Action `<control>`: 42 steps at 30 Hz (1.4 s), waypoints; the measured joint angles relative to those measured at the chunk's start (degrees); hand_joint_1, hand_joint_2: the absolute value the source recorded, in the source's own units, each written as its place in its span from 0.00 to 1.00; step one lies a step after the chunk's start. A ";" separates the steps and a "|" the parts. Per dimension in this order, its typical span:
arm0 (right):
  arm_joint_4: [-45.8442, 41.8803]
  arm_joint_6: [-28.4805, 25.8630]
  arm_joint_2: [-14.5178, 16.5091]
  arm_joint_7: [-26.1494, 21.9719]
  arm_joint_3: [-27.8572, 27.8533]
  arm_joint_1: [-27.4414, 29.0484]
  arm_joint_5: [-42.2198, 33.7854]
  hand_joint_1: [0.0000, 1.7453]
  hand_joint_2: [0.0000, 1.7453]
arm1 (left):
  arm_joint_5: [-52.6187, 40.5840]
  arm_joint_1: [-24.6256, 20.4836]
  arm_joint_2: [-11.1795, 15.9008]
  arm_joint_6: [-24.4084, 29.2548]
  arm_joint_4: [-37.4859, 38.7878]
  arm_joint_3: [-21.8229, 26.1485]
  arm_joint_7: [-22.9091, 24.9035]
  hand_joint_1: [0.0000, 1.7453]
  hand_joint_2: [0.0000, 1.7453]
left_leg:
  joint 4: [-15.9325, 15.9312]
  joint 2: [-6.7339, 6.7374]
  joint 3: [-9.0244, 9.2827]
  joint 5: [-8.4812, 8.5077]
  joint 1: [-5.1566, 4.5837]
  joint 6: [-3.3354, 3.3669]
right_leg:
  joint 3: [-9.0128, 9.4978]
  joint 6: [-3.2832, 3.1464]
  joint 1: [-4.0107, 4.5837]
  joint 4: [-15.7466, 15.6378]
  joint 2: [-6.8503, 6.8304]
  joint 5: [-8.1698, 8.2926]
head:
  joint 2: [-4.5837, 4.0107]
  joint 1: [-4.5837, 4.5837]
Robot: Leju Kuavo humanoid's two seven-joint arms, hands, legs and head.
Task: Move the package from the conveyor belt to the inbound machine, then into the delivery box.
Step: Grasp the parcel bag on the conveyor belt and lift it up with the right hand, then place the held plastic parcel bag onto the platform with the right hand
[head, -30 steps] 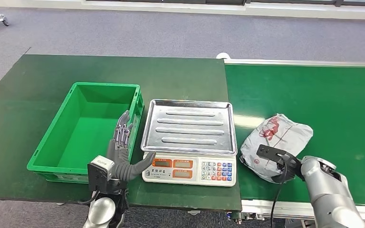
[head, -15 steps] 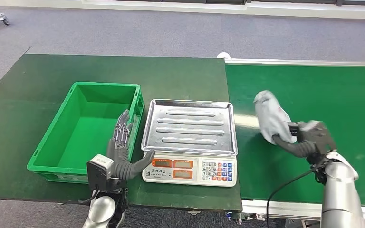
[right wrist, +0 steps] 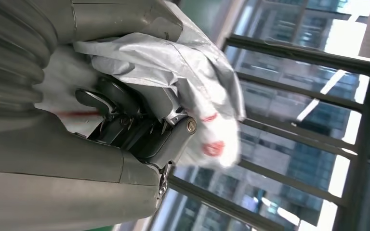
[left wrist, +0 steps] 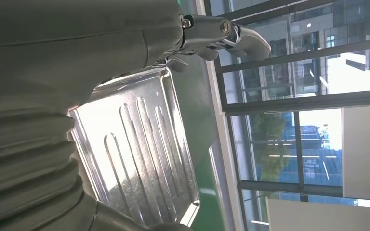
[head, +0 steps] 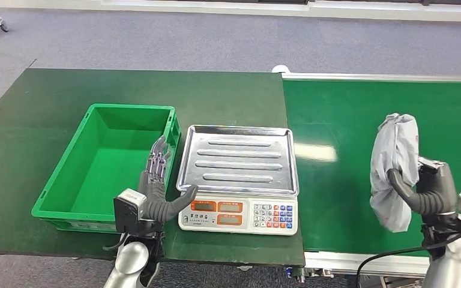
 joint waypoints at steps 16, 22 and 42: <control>-19.61 0.00 7.02 -0.14 6.35 -1.90 40.52 1.00 1.00 | 6.64 -1.68 -0.17 5.25 1.12 -0.01 -4.43 0.00 1.00 | -0.03 0.16 -0.03 0.08 0.01 -0.04 | -0.01 -0.06 0.03 0.04 0.18 0.10 | 0.00 0.01; -19.74 0.00 8.82 0.10 27.23 -5.80 63.18 1.00 1.00 | 10.90 -3.66 -0.24 6.10 2.59 -0.01 -6.59 0.00 1.00 | -0.03 0.06 -0.01 0.21 0.03 -0.09 | 0.02 -0.11 0.08 0.06 0.12 0.17 | 0.00 -0.01; 1.89 0.00 9.83 9.47 63.02 -13.92 65.10 1.00 1.00 | 14.06 -5.80 -0.59 6.91 7.60 -1.12 -7.33 0.00 1.00 | -0.03 -0.19 -0.07 0.29 0.04 -0.21 | 0.00 -0.15 0.13 0.08 -0.14 0.16 | 0.00 0.00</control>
